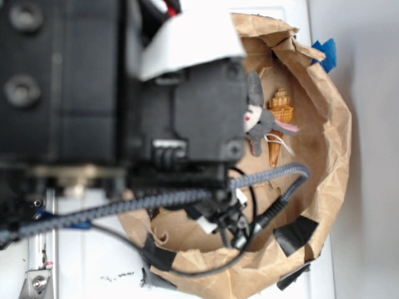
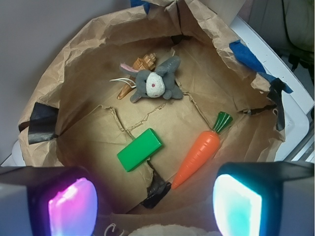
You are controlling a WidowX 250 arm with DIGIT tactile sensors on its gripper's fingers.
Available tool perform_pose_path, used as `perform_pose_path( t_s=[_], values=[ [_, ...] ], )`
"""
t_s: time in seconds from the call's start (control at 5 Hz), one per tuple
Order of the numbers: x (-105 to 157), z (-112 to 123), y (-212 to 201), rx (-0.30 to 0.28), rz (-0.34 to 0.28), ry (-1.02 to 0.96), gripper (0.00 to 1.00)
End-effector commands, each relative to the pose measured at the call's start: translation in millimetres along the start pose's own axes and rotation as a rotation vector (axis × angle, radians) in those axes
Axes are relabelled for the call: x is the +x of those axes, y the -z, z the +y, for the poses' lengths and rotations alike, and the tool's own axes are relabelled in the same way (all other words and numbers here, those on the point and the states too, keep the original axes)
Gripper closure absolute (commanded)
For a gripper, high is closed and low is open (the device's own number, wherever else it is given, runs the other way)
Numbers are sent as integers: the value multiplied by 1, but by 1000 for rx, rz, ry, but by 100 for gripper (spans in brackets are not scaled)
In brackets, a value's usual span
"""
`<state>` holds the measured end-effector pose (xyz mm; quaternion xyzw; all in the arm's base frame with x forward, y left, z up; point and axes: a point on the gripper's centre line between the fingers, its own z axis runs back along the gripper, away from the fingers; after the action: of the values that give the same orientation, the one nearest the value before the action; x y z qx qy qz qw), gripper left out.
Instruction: Grab the carrot.
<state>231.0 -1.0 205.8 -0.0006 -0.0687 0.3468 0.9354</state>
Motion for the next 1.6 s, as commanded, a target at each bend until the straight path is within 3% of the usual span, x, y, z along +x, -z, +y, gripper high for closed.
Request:
perform_pose_path(
  t_s=[0.0, 0.4, 0.8, 1.4],
  values=[
    [15, 2, 25, 94, -145, -242, 0],
    [14, 7, 68, 114, -56, -376, 0],
    [-2, 12, 71, 124, -4, -390, 0],
    [-1, 28, 79, 80, -46, -355, 0]
  ],
)
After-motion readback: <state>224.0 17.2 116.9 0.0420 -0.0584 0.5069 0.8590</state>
